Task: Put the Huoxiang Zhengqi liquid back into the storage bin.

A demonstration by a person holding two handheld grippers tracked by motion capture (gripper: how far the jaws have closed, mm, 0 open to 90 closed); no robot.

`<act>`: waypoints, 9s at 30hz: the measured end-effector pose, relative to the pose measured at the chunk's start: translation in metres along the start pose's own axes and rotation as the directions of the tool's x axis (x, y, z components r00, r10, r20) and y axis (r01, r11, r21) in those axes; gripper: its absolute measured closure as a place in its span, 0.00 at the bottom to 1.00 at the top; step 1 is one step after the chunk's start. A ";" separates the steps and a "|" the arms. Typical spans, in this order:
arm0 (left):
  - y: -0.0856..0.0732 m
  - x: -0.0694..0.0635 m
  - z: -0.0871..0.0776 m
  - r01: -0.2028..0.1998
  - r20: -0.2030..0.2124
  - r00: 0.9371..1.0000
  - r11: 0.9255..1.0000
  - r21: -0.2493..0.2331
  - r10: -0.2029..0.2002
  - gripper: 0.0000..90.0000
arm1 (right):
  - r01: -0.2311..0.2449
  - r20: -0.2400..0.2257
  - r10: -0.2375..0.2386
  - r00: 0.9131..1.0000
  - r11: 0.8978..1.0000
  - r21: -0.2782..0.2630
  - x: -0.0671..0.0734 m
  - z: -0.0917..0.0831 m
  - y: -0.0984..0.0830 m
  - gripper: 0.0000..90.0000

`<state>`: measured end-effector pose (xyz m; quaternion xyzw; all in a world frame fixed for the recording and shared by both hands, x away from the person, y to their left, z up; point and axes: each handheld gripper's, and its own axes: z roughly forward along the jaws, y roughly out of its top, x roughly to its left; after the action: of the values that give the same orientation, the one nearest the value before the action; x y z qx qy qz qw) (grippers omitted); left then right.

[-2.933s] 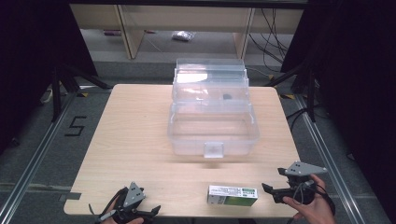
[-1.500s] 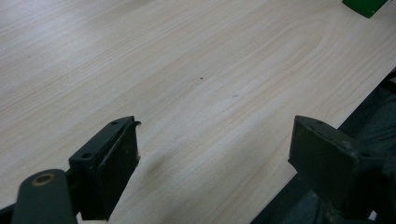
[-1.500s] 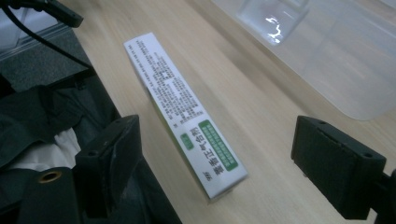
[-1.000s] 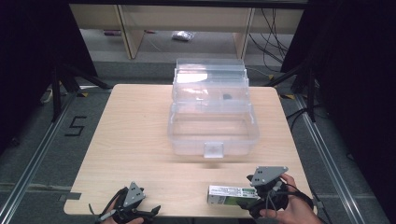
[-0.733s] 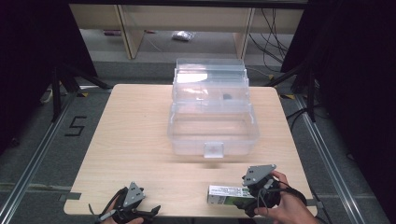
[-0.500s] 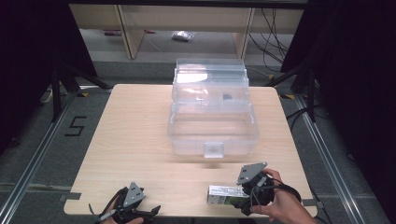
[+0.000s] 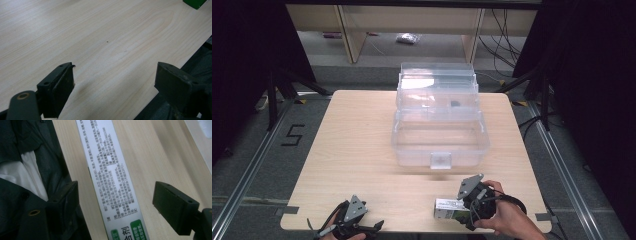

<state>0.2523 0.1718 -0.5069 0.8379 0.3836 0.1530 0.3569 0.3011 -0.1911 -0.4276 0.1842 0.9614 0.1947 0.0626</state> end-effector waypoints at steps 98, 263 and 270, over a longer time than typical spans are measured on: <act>0.000 0.000 0.001 0.000 0.000 1.000 1.000 -0.004 0.000 0.17 | 0.233 -0.009 -0.234 0.972 0.963 0.138 -0.040 -0.051 0.049 0.72; -0.001 0.001 0.002 0.000 0.007 1.000 1.000 0.003 0.000 0.17 | -0.013 -0.023 0.016 1.000 0.989 0.147 -0.202 -0.017 0.074 0.48; -0.001 -0.001 0.002 0.026 0.015 1.000 0.999 -0.021 -0.025 0.17 | -0.022 -0.024 0.025 0.999 0.992 0.122 -0.200 -0.028 0.074 0.48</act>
<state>0.2523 0.1701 -0.5091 0.8302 0.3901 0.1463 0.3703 0.5052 -0.2135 -0.3624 0.1963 0.9699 0.1391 0.0367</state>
